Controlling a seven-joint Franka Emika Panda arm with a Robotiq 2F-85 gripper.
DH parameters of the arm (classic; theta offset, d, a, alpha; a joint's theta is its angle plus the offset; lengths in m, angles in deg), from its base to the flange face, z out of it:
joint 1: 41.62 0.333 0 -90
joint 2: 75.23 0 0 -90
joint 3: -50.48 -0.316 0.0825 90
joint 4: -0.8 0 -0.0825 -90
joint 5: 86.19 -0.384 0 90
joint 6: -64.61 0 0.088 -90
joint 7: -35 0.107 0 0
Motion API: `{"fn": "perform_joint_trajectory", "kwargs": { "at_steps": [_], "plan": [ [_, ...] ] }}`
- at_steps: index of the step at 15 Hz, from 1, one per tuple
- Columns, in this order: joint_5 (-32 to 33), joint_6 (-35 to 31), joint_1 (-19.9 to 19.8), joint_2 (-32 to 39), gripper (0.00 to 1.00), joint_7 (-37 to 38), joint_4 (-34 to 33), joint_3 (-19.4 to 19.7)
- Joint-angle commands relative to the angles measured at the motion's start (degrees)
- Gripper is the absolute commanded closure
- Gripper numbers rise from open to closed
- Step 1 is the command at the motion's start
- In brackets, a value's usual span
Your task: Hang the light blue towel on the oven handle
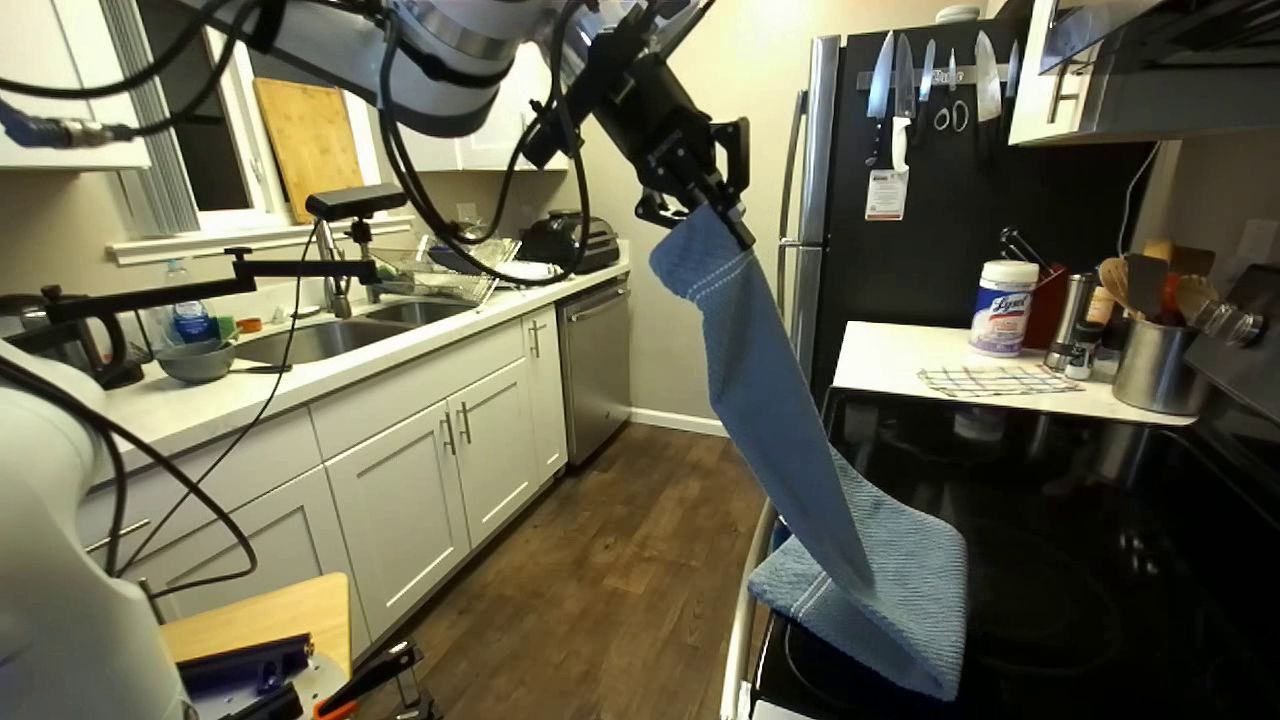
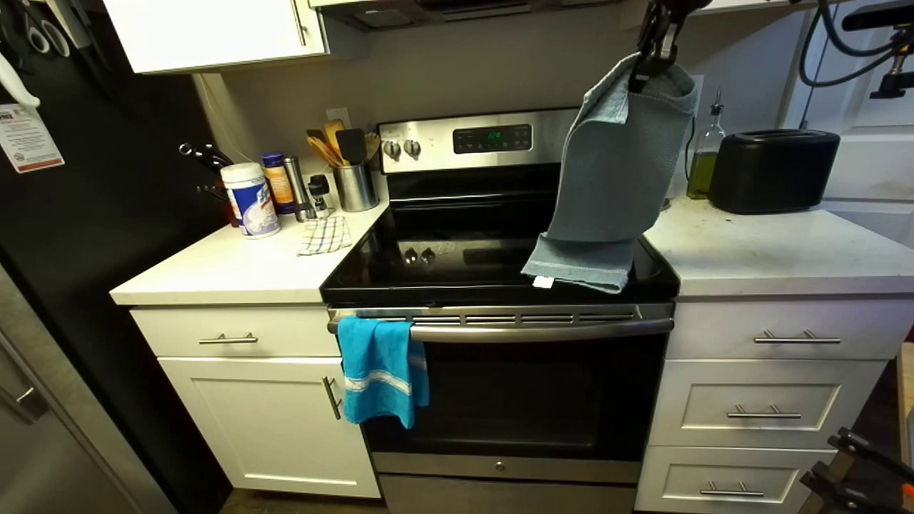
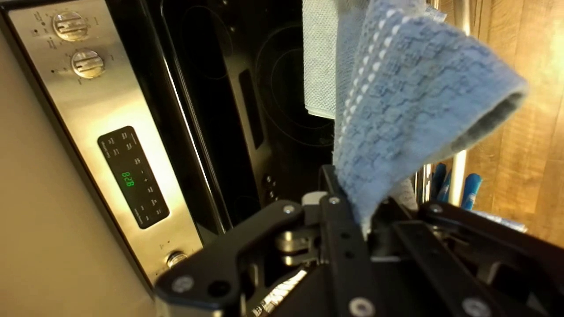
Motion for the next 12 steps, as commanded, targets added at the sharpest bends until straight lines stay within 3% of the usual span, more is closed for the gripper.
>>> {"fn": "perform_joint_trajectory", "kwargs": {
  "at_steps": [1,12],
  "plan": [
    [-3.05,0.1,1.02,-4.26,0.98,-6.07,1.87,0.16],
    [-2.9,2.37,3.14,-11.46,0.98,-9.07,2.66,-3.16]
  ]
}}
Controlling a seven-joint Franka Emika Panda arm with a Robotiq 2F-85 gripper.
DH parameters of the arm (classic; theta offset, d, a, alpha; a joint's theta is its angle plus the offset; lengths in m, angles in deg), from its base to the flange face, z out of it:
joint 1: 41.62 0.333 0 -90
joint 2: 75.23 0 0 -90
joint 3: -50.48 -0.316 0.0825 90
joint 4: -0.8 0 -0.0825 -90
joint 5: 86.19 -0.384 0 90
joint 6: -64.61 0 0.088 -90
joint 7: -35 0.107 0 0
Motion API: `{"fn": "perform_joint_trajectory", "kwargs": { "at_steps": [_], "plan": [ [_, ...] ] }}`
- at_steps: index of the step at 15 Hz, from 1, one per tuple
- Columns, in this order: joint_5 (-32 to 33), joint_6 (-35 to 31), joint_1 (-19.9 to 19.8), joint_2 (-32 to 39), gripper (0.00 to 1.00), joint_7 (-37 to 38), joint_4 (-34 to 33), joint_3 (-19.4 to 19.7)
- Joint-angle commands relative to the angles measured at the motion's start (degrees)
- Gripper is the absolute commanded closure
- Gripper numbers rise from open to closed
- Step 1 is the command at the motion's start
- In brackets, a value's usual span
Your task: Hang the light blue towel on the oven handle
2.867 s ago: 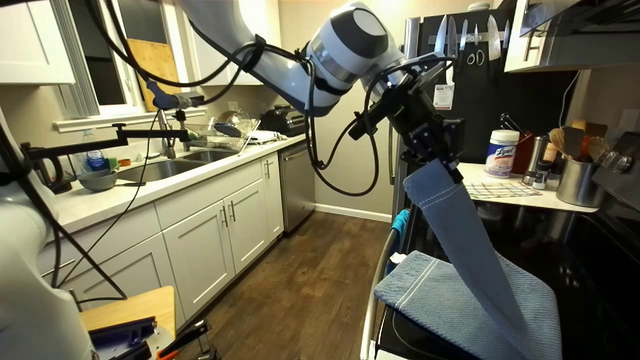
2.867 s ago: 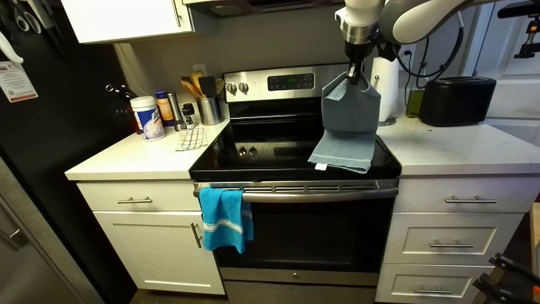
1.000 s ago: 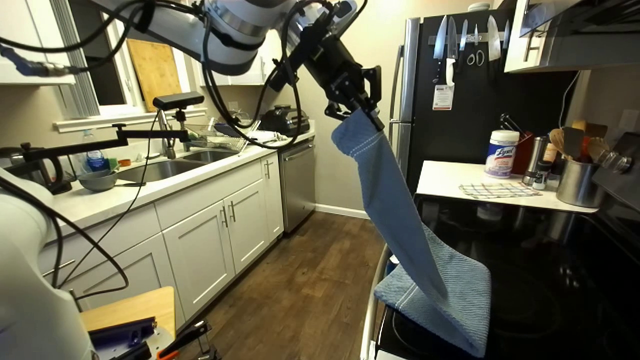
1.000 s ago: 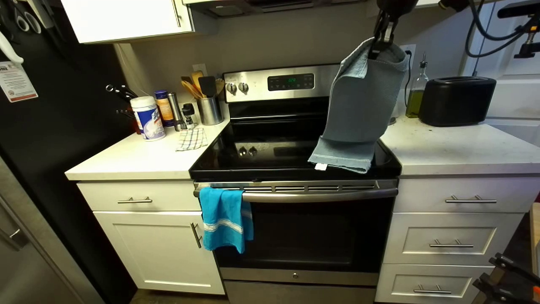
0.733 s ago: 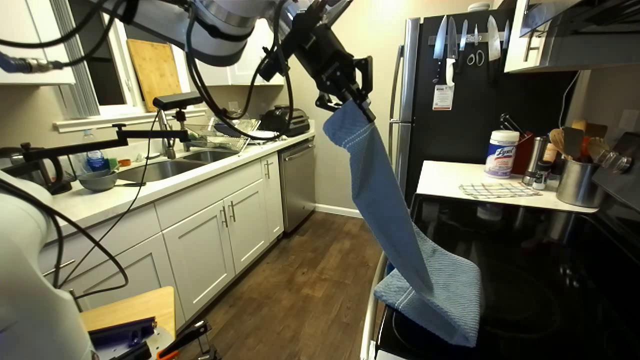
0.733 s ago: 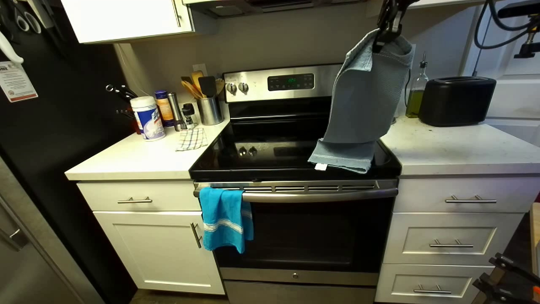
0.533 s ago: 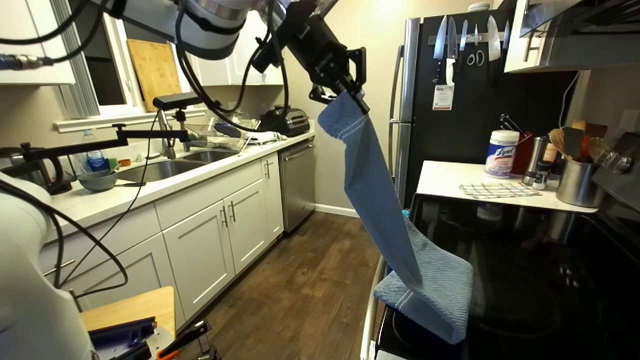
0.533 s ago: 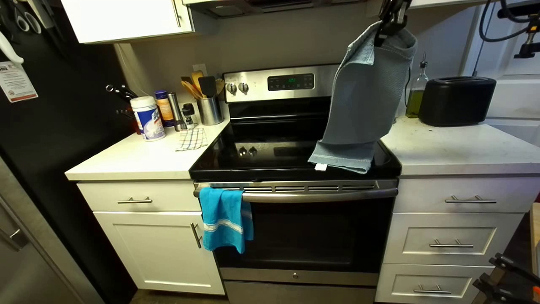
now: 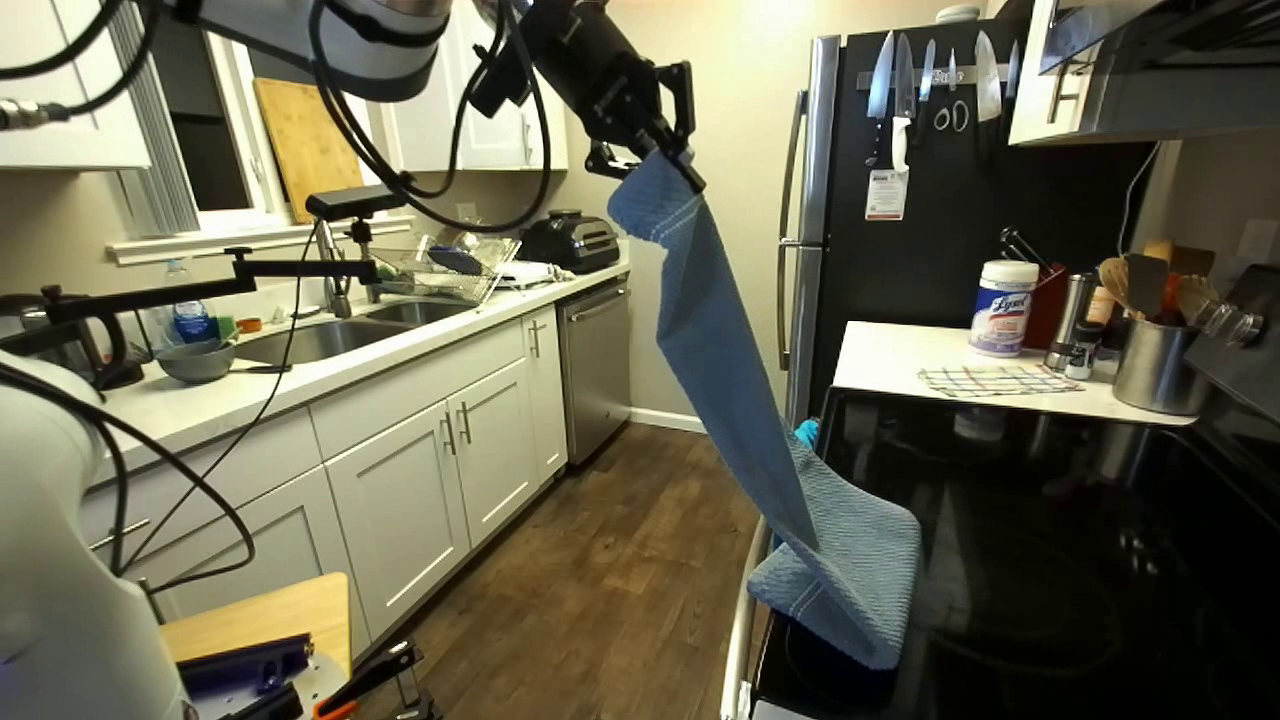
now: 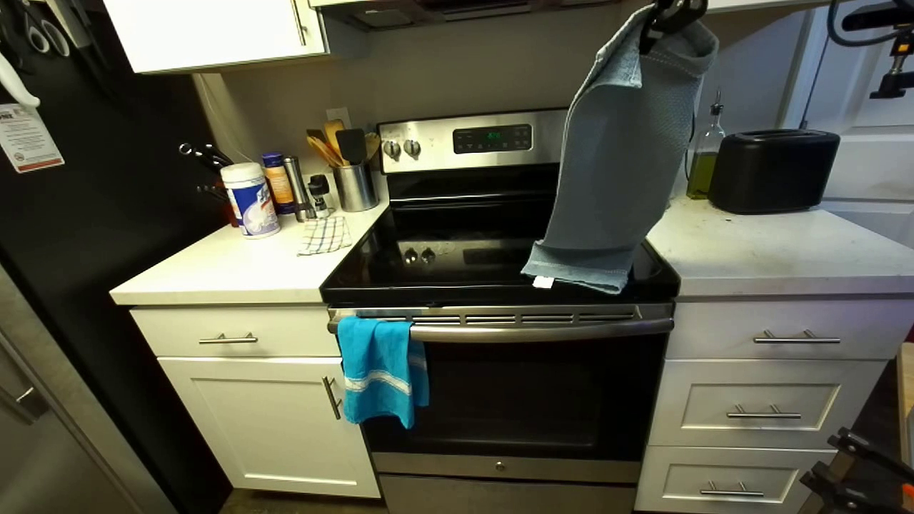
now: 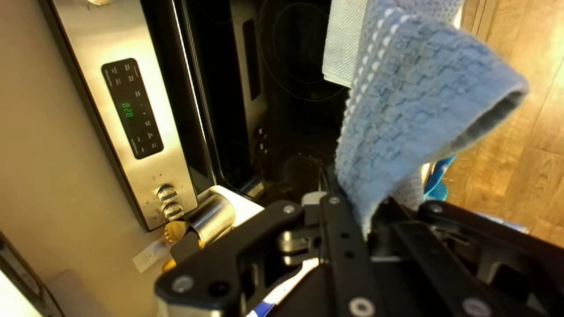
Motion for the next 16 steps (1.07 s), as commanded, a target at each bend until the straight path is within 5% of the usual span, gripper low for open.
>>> {"fn": "perform_joint_trajectory", "kwargs": {
  "at_steps": [1,16],
  "plan": [
    [-1.17,2.56,0.46,-5.56,0.98,-2.67,0.94,-1.09],
    [-1.06,6.54,1.79,-12.89,0.98,-4.49,-3.95,-2.57]
  ]
}}
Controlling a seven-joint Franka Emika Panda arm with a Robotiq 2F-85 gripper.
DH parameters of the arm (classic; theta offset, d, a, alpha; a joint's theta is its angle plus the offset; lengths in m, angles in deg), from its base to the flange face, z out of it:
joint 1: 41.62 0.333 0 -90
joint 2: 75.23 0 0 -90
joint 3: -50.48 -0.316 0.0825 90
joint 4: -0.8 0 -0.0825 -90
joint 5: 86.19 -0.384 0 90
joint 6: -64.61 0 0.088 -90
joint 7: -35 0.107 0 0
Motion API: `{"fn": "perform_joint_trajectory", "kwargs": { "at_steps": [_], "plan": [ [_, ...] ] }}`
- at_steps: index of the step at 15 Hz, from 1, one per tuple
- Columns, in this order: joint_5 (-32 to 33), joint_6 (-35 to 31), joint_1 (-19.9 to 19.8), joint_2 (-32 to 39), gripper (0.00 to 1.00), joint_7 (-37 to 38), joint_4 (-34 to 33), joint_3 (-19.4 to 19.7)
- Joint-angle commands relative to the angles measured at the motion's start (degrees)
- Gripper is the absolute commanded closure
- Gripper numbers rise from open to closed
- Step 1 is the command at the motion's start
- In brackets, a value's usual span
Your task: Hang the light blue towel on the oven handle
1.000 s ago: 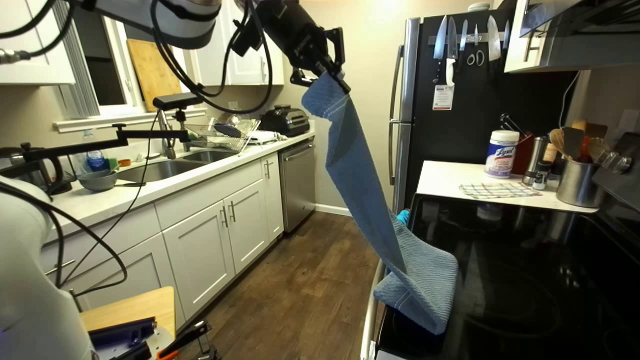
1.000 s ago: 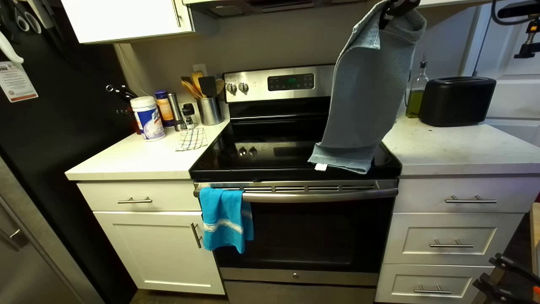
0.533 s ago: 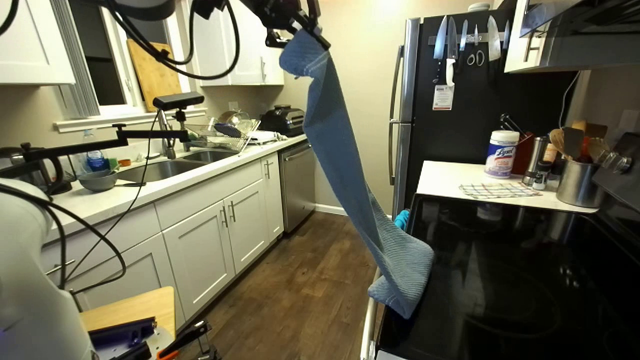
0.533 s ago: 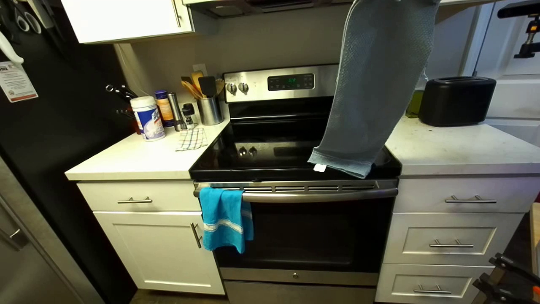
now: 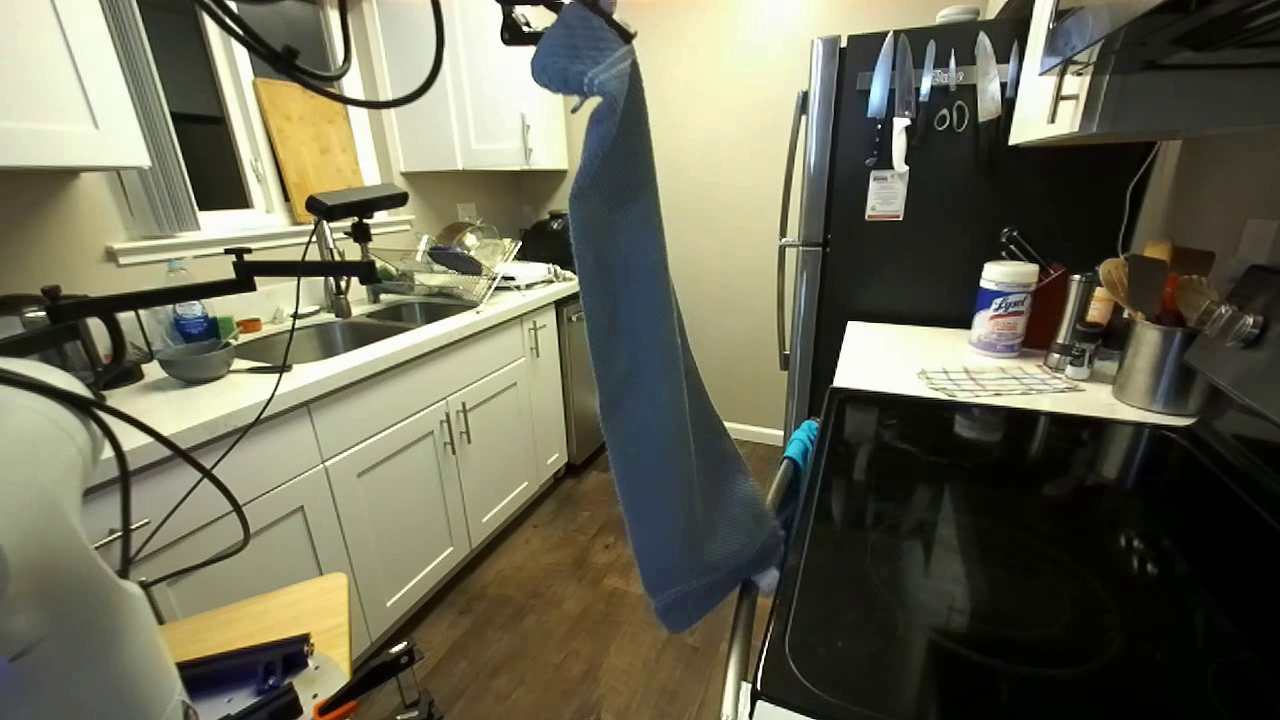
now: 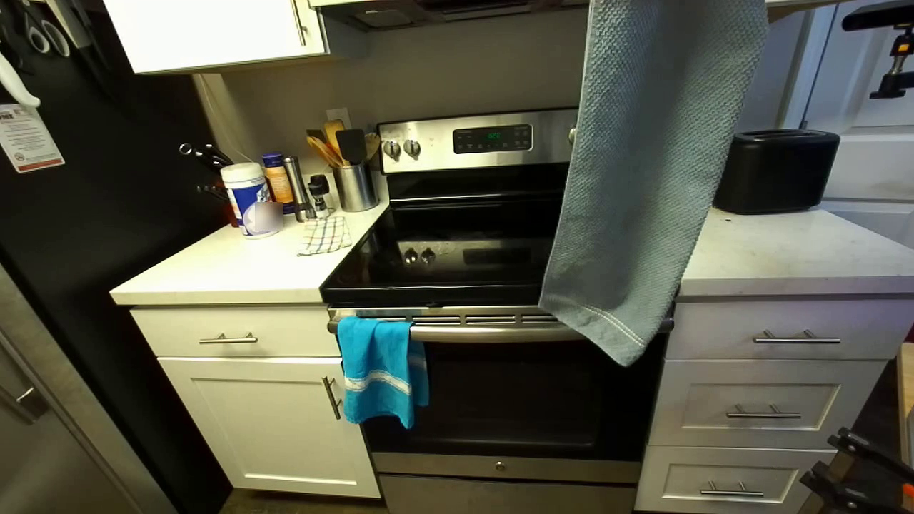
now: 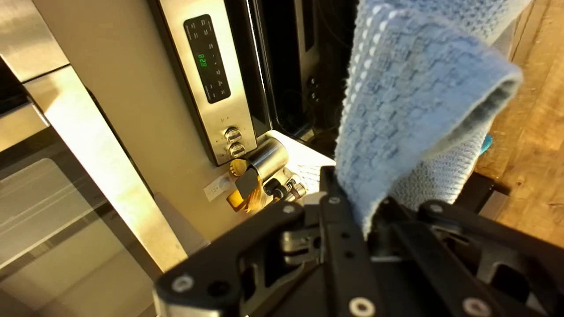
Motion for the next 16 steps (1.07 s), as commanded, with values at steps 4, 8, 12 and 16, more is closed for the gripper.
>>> {"fn": "perform_joint_trajectory", "kwargs": {
  "at_steps": [4,8,12,16],
  "plan": [
    [-2.1,1.54,0.23,1.15,0.98,-4.44,-3.59,2.43],
    [-5.02,2.29,-0.59,3.97,0.98,-6.57,-7.1,7.21],
    [-7.65,3.39,-1.35,7.07,0.98,-9.18,-9.95,10.98],
    [-8.61,4.2,-2.12,9.87,0.98,-9.39,-11.81,12.19]
  ]
}}
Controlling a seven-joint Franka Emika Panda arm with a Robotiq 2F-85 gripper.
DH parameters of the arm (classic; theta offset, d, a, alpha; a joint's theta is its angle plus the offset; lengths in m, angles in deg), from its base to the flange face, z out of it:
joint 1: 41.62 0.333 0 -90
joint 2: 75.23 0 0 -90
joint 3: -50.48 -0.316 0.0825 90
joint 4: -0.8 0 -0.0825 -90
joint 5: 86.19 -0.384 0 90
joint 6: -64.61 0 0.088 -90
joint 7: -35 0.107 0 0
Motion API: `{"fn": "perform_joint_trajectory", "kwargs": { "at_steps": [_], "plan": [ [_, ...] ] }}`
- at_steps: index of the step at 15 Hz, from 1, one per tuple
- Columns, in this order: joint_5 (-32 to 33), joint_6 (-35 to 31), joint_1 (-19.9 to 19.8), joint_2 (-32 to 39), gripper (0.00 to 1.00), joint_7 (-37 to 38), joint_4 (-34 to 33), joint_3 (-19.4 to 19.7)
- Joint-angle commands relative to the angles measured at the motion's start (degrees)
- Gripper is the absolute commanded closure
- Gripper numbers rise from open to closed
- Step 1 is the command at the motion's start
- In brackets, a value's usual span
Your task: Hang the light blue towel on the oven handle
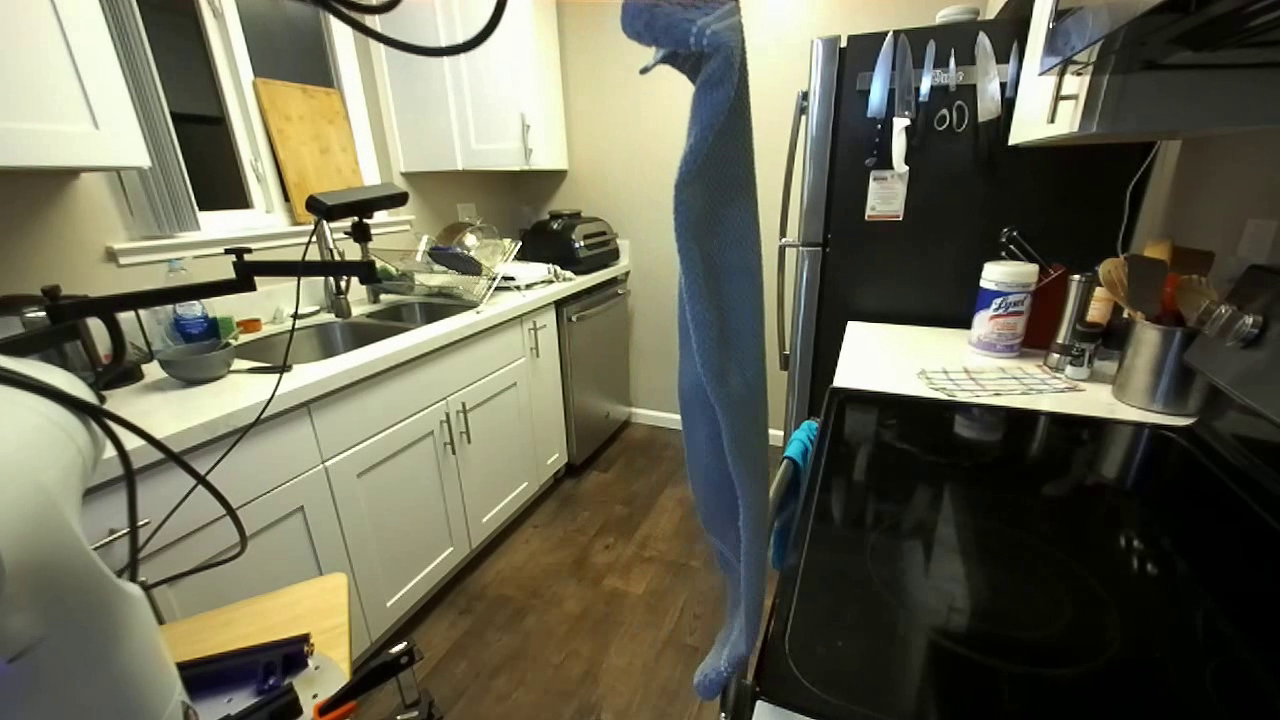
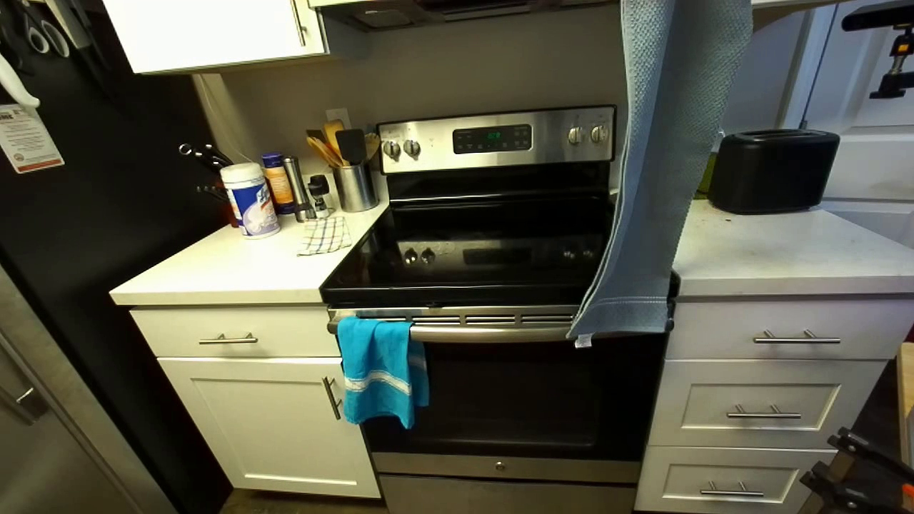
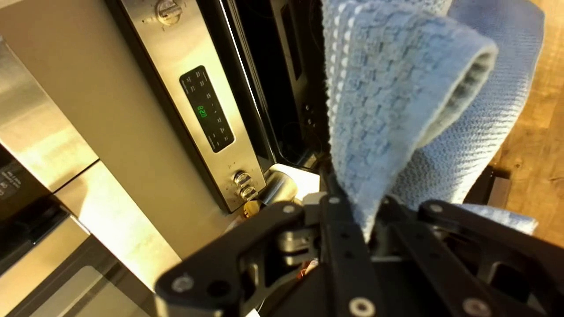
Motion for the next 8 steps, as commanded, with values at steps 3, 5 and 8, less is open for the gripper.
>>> {"fn": "perform_joint_trajectory", "kwargs": {
  "at_steps": [3,5,8],
  "plan": [
    [-2.56,2.41,-2.22,4.29,0.98,-2.43,-4.44,-0.17],
    [-2.73,3.15,-2.83,6.05,0.98,-2.07,-6.58,-0.2],
    [-3.2,3.99,-3.6,9.6,0.98,-1.48,-10.37,-0.07]
  ]
}}
